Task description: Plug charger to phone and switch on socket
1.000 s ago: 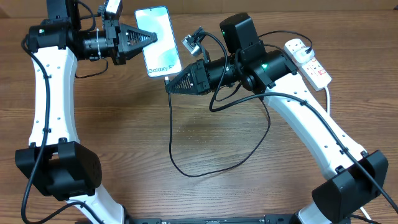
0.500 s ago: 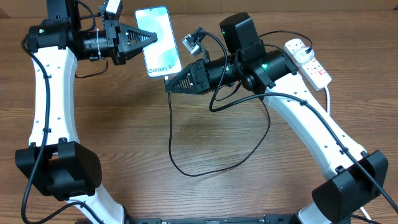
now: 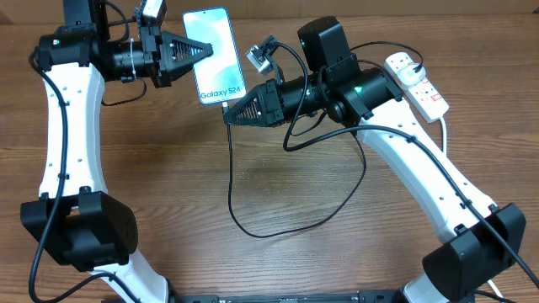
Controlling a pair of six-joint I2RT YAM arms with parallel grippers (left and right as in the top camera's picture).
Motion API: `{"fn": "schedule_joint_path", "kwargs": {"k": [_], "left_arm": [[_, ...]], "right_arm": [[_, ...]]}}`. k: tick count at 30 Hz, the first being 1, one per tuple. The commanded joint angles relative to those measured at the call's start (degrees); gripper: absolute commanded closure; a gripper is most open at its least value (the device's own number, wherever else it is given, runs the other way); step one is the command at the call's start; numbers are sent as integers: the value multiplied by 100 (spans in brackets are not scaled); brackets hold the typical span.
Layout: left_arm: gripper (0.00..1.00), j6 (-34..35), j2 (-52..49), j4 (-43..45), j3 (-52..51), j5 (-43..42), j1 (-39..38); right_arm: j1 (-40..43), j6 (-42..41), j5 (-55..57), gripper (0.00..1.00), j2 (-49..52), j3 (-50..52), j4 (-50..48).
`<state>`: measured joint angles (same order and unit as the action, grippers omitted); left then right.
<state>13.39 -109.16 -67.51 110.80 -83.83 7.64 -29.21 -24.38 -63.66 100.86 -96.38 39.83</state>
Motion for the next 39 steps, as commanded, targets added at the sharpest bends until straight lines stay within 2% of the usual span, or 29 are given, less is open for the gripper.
{"fn": "schedule_joint_path", "kwargs": {"k": [1, 39], "left_arm": [[96, -57, 83, 26, 111, -323, 15], [96, -118, 83, 26, 111, -474, 15]], "right_arm": [[35, 13, -92, 96, -195, -120, -59], [74, 15, -197, 96, -195, -120, -122]]}}
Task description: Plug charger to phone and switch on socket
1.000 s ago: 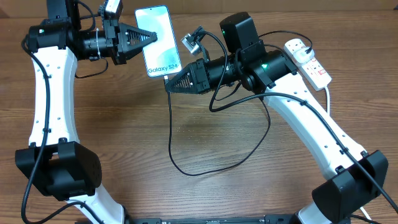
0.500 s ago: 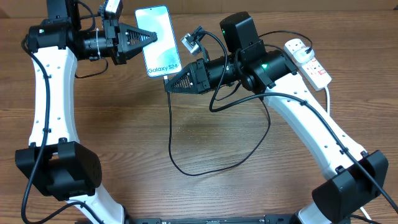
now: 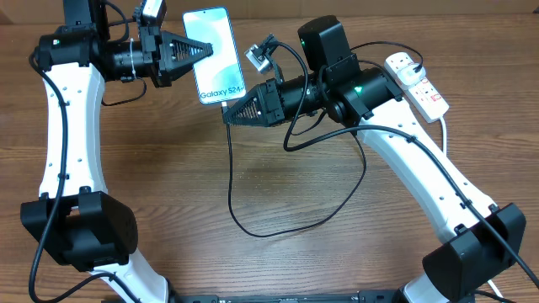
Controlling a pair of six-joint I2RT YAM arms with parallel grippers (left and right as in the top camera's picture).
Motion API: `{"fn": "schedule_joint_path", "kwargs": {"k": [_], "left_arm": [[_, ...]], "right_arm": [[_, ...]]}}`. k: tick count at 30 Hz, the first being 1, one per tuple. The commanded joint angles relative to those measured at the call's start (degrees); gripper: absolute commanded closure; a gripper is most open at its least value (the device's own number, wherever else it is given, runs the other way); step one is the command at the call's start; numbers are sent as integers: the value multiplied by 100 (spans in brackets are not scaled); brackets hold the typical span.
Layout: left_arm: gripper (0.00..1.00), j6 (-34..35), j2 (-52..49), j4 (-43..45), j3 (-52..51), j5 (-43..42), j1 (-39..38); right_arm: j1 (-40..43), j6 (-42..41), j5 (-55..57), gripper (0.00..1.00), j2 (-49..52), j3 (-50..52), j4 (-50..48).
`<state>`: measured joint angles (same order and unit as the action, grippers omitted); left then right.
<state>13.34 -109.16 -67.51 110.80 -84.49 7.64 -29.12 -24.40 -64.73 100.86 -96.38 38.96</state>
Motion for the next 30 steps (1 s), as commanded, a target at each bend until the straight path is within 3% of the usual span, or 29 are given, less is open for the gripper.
{"fn": "schedule_joint_path", "kwargs": {"k": [1, 30], "left_arm": [[96, -114, 83, 26, 111, -411, 15], [96, -264, 83, 26, 111, -407, 15]], "right_arm": [[76, 17, -90, 96, -195, -120, -35], [74, -111, -94, 96, -195, -120, -142]]}}
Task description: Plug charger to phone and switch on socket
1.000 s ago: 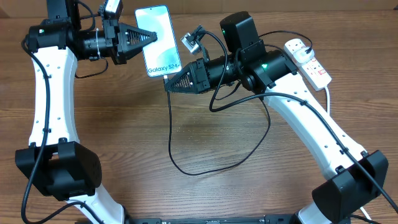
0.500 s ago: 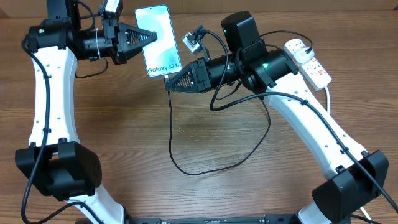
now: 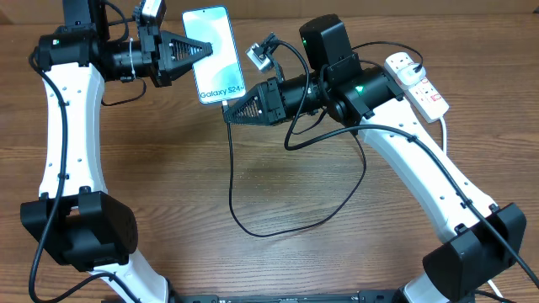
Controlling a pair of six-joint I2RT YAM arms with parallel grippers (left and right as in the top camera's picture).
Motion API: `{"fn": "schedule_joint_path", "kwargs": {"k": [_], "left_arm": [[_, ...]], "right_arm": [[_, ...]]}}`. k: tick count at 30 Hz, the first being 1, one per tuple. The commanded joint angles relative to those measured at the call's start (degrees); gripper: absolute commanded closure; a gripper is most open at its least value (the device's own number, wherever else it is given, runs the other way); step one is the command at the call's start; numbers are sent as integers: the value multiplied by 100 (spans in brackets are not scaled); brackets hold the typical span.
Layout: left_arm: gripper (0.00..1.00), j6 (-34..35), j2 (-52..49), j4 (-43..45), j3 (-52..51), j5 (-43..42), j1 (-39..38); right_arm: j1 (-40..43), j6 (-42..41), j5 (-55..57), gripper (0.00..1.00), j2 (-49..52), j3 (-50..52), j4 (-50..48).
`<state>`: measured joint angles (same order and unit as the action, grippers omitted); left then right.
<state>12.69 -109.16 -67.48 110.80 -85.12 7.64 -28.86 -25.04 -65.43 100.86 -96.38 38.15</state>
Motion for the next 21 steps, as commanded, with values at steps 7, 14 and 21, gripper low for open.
{"fn": "schedule_joint_path", "kwargs": {"k": [7, 14, 21], "left_arm": [[96, -199, 83, 24, 111, -345, 15], [96, -201, 83, 22, 111, -345, 15], [96, -245, 83, 22, 111, -345, 15]], "right_arm": [[50, -48, -22, 96, -195, -120, -61], [50, -48, -20, 96, -195, -120, -94], [50, -52, -22, 96, -195, -120, -214]]}}
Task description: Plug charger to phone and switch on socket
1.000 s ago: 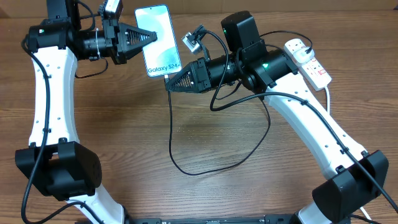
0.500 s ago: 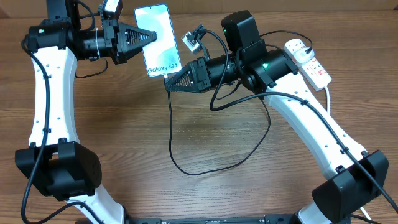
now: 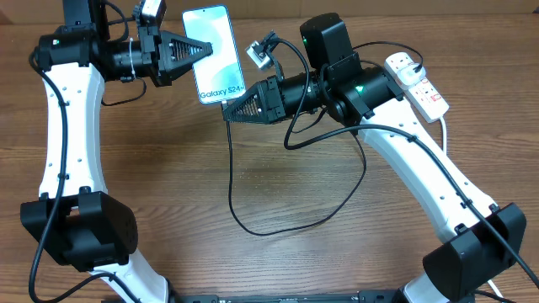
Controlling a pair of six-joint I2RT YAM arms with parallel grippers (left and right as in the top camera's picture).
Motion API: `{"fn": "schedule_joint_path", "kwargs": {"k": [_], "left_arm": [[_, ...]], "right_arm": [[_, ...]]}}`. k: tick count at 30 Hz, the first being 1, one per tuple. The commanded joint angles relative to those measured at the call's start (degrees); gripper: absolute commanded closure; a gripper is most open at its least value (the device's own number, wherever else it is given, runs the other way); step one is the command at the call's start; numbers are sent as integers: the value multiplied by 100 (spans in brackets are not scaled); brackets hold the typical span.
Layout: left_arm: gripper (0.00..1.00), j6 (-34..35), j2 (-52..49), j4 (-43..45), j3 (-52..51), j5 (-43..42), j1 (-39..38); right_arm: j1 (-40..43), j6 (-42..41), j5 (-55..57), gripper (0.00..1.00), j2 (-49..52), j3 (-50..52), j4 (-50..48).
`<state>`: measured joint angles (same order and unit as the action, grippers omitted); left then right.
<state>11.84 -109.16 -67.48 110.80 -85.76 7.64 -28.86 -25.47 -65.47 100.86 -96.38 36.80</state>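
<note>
A phone (image 3: pixel 214 52) with a lit screen reading Galaxy S24 lies at the back of the wooden table. My left gripper (image 3: pixel 205 50) comes in from the left, its fingertips closed at the phone's left edge. My right gripper (image 3: pixel 227 114) is shut on the plug of the black charger cable (image 3: pixel 232 181), with the tip right at the phone's bottom edge. Whether the plug is seated in the port is hidden. The cable loops down across the table and back up to the right. A white power strip (image 3: pixel 416 78) lies at the far right.
The black cable's loop (image 3: pixel 278 229) lies on the middle of the table between the two arms. Other thin cables hang around the right arm's wrist camera (image 3: pixel 259 55). The arm bases stand at the front left and front right.
My right gripper has crept a few pixels up toward the phone's bottom edge with the plug. The left gripper, the phone and the power strip have not moved.
At all earlier moments my left gripper held the phone's left edge and my right gripper held the plug at the phone's bottom edge. Only tiny shifts of the right wrist show between them, and the same hold stands now.
</note>
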Motion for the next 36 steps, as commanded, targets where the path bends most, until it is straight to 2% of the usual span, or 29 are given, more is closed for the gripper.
{"fn": "schedule_joint_path", "kwargs": {"k": [1, 9, 26, 31, 33, 36], "left_arm": [[96, -166, 83, 22, 111, -282, 15], [96, -551, 83, -162, 111, -275, -131], [96, -564, 83, -192, 111, -232, -254], [96, -546, 83, -192, 111, -170, -254], [96, -540, 83, -190, 111, -57, -251], [96, -538, 83, -179, 111, 109, -238]], "right_arm": [[50, -9, -17, 96, -195, -120, -79], [50, -7, -13, 96, -190, -120, -223], [232, -7, -15, 96, -184, -120, -269], [232, -7, -15, 85, -184, -120, -269], [232, -7, -15, 74, -184, -120, -269], [232, -7, -15, 63, -184, -120, -267]]}}
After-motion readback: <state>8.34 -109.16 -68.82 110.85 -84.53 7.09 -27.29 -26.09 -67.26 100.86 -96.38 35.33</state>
